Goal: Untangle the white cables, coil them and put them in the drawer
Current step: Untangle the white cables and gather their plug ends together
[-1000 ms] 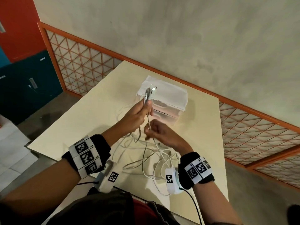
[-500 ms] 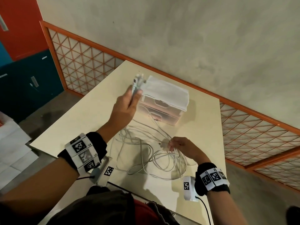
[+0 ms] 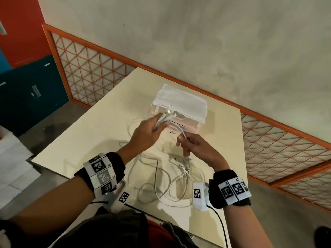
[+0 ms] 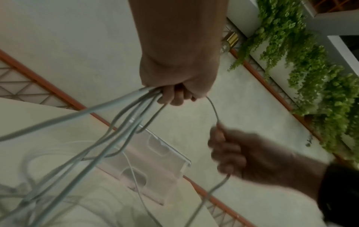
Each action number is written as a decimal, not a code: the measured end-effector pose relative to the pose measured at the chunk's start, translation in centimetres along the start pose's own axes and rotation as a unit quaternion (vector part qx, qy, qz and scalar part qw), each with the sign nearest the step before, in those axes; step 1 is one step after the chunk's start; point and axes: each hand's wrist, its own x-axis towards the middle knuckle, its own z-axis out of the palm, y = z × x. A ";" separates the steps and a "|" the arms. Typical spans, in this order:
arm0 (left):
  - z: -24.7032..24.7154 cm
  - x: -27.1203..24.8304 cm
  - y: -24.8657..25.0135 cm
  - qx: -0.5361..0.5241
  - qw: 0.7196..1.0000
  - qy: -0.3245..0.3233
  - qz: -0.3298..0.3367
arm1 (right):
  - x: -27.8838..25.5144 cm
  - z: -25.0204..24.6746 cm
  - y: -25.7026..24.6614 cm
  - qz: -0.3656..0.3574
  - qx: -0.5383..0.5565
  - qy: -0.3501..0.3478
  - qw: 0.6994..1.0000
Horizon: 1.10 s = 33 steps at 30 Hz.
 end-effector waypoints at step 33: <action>0.2 -0.5 1.2 -0.074 0.988 0.128 0.044 | -0.1 -2.6 4.3 0.165 -0.110 0.264 0.944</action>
